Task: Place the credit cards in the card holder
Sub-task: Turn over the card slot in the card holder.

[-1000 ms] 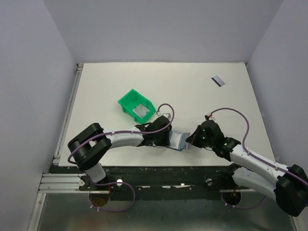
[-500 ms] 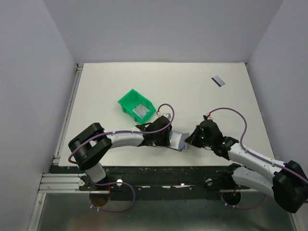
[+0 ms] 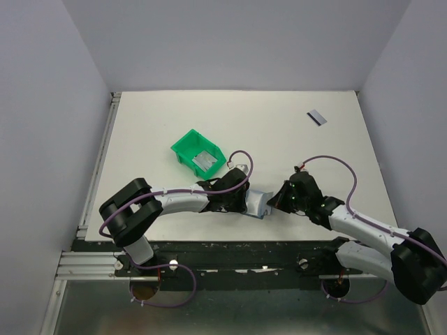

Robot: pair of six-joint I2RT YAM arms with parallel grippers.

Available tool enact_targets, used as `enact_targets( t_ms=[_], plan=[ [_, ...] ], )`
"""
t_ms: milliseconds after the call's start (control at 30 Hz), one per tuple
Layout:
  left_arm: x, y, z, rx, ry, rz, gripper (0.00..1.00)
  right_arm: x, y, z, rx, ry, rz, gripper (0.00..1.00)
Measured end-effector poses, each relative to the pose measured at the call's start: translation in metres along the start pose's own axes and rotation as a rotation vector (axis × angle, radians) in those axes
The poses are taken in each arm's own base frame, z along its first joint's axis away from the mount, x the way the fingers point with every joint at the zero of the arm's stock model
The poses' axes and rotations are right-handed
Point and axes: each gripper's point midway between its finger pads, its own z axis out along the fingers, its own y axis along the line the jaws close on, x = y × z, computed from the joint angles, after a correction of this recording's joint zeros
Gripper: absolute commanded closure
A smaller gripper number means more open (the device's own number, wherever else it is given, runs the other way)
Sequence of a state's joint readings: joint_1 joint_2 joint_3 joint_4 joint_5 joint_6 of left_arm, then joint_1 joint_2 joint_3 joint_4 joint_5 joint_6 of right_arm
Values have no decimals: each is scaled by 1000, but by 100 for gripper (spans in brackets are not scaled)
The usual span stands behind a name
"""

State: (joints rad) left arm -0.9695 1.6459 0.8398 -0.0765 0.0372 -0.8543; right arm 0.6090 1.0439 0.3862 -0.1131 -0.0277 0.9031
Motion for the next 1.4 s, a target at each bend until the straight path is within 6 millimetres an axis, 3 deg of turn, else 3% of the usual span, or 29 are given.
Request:
enact_targets(
  t_ms=[1400],
  plan=[
    [0,1,2,-2,2,-1,100,-1,28,-1,-170,30,25,100]
  ],
)
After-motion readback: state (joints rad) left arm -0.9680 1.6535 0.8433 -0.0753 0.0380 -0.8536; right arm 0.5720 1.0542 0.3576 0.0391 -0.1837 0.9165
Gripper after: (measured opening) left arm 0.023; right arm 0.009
